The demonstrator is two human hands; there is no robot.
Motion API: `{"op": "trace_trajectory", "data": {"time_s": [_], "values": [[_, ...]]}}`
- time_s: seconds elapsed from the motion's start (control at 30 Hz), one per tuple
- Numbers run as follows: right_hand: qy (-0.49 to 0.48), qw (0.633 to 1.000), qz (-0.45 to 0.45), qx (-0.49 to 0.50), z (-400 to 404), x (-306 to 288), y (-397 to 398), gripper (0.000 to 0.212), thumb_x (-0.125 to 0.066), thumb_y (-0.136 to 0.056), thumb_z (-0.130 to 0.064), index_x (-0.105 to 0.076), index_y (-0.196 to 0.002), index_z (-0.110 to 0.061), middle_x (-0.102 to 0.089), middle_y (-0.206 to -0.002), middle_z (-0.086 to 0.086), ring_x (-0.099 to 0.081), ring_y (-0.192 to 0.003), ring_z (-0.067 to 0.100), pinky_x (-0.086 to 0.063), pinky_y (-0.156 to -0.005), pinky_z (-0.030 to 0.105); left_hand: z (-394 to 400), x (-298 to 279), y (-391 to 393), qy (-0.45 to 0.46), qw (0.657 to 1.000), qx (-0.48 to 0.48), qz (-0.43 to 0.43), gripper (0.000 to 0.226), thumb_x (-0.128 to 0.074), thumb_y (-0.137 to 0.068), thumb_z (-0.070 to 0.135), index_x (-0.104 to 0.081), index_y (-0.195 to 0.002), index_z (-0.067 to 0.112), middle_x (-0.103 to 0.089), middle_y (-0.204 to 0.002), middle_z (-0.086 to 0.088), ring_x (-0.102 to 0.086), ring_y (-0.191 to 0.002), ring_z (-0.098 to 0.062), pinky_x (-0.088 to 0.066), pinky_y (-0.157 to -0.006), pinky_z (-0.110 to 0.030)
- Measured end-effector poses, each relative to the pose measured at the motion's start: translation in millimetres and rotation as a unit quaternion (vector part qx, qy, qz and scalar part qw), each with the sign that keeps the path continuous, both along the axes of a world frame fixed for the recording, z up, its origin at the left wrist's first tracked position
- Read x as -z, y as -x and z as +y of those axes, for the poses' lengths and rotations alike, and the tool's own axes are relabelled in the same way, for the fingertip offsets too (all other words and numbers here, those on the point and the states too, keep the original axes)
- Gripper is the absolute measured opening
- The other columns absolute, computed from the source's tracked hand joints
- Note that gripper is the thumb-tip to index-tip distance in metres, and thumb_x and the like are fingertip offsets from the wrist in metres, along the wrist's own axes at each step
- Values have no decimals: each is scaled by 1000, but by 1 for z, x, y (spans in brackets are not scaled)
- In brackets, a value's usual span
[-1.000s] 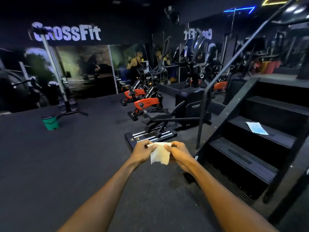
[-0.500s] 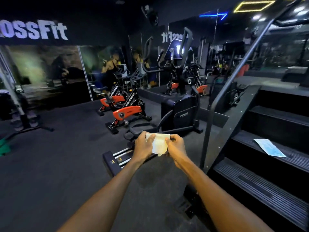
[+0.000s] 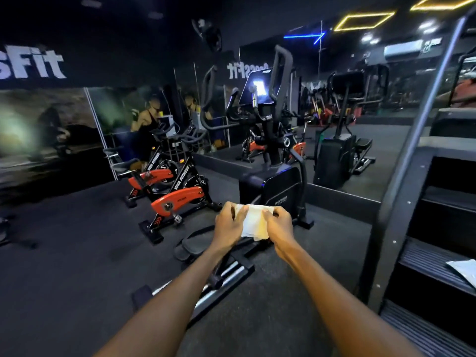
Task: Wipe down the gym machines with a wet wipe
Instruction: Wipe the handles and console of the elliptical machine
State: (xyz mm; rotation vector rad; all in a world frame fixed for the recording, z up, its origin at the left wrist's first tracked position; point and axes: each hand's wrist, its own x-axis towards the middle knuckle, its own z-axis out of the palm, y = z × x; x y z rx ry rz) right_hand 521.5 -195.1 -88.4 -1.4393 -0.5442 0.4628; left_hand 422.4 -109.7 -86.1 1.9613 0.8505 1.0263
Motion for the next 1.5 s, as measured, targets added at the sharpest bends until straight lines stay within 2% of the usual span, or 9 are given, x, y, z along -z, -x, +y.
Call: {"op": "trace_trajectory", "data": {"time_s": [0.1,0.17,0.33,0.43,0.83,1.0,1.1,1.37,1.5], "values": [[0,999,-4,33,53,-10,-30,11,-48,-100,-8,-57,-104,-3,-61,-91,9,-61,-70,14,-49,-38,25,56,-10,-36,-22,1000,5,3,23,-59,-98,27,-58,-87,6,-59,-77,4,-51,-68,-11,-32,-57,-19],[-4,999,-18,47,90,-13,-53,11,-47,-101,-8,-57,-105,-5,-62,-96,9,-59,-72,11,-47,-43,20,95,-12,-61,-37,999,10,-3,22,-59,-98,26,-56,-83,10,-54,-70,10,-47,-63,-4,-33,-55,-17],[-4,999,21,30,180,-14,-113,15,-52,-96,-2,-55,-110,-6,-65,-105,11,-66,-90,23,-58,-60,35,194,-9,-122,-34,998,34,-34,19,-60,-97,23,-58,-82,12,-56,-69,10,-48,-62,-2,-35,-54,-15],[1,999,21,33,232,-18,-146,24,-50,-92,4,-55,-114,-6,-63,-107,13,-67,-92,30,-55,-48,35,252,-9,-157,-39,997,54,-36,18,-59,-97,22,-59,-86,9,-58,-74,7,-50,-66,-4,-37,-56,-13],[-70,993,46,87,420,-57,-272,21,-55,-93,6,-52,-104,-11,-62,-105,12,-69,-86,26,-58,-53,38,455,-49,-305,-78,991,92,-60,17,-58,-98,22,-57,-85,11,-55,-72,9,-48,-65,-2,-34,-56,-14],[-64,989,-15,132,490,-60,-346,20,-63,-86,3,-54,-96,-13,-62,-96,8,-68,-90,27,-58,-74,61,527,-60,-372,-84,989,99,-74,21,-58,-98,25,-62,-89,7,-61,-75,2,-52,-66,-10,-37,-57,-12],[-63,988,-53,134,526,-69,-387,15,-63,-87,2,-61,-87,-13,-65,-89,7,-64,-81,24,-57,-74,56,565,-70,-416,-78,987,100,-95,27,-54,-100,29,-64,-90,5,-66,-80,-4,-58,-72,-18,-39,-60,-25],[-67,980,-103,157,622,-101,-493,18,-61,-86,6,-63,-93,-10,-67,-90,11,-65,-78,21,-55,-63,34,658,-100,-519,-57,988,95,-107,19,-61,-95,22,-67,-91,5,-69,-82,-10,-58,-72,-20,-44,-64,-31],[-37,973,-149,171,651,-107,-525,20,-61,-85,3,-62,-87,-17,-68,-92,12,-67,-81,26,-56,-67,40,691,-101,-556,-35,988,101,-116,17,-63,-94,23,-67,-89,7,-65,-75,-4,-54,-66,-14,-42,-63,-30]]}}
